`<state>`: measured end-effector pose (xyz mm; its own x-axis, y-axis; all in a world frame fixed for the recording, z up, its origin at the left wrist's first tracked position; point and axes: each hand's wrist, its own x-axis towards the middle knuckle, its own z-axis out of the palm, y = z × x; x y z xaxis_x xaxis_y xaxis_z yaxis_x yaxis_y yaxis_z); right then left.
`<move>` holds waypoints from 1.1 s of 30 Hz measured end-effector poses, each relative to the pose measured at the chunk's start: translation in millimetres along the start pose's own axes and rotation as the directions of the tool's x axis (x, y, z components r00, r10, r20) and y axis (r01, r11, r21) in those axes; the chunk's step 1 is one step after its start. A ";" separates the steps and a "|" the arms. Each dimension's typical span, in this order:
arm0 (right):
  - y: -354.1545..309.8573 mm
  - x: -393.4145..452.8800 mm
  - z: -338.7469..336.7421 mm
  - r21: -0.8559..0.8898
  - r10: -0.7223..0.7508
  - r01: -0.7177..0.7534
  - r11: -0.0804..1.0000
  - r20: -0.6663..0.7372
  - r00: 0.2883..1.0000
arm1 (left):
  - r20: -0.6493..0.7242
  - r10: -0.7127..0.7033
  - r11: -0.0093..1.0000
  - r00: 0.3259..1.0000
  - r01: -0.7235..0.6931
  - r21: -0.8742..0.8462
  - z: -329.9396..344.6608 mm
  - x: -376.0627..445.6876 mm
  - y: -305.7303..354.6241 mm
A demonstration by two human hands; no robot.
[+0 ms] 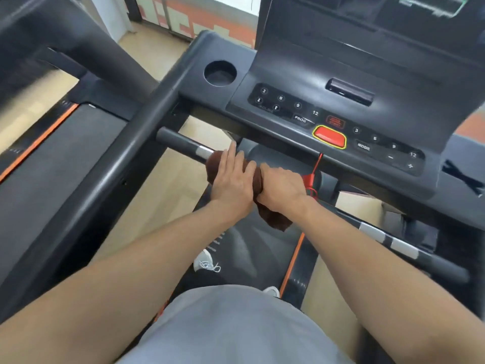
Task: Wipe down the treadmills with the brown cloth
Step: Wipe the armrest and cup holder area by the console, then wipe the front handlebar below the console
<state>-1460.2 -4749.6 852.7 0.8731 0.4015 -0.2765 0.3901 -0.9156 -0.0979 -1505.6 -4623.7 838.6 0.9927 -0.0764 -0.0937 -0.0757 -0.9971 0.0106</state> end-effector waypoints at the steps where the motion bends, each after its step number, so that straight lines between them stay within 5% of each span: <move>1: 5.9 -5.1 1.6 -0.015 0.000 0.000 1.000 -0.010 1.000 | -0.010 -0.007 1.000 1.000 0.007 -0.026 1.4 -3.5 13.7; 9: 44.7 -34.1 10.2 -0.185 -0.025 0.017 0.983 -0.044 0.999 | -0.242 -0.029 0.929 0.970 -0.063 -0.364 27.3 -37.3 23.9; 12: 42.2 -30.1 15.4 -0.260 -0.043 0.019 0.966 -0.086 0.995 | -0.174 -0.241 0.849 0.955 0.121 -0.514 48.1 -65.7 16.1; 18: 26.3 -20.2 14.2 -0.045 -0.036 0.032 0.998 -0.105 0.994 | 0.093 -0.554 0.488 0.828 0.413 -0.769 82.5 -100.4 -8.6; 27: 1.1 1.3 4.0 0.023 -0.081 0.082 0.996 -0.045 0.996 | 0.143 -0.534 0.347 0.833 0.371 -0.861 53.9 -57.9 -41.3; 33: -96.9 60.2 -20.2 0.196 -0.156 0.167 0.966 -0.070 0.985 | 0.101 -0.620 0.305 0.778 0.358 -0.882 37.5 -65.7 -86.1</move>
<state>-1439.5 -4636.2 864.8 0.8202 0.5396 -0.1899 0.4652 -0.8224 -0.3276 -1567.8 -4533.0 806.6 0.8096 0.5585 -0.1805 0.4155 -0.3283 0.8483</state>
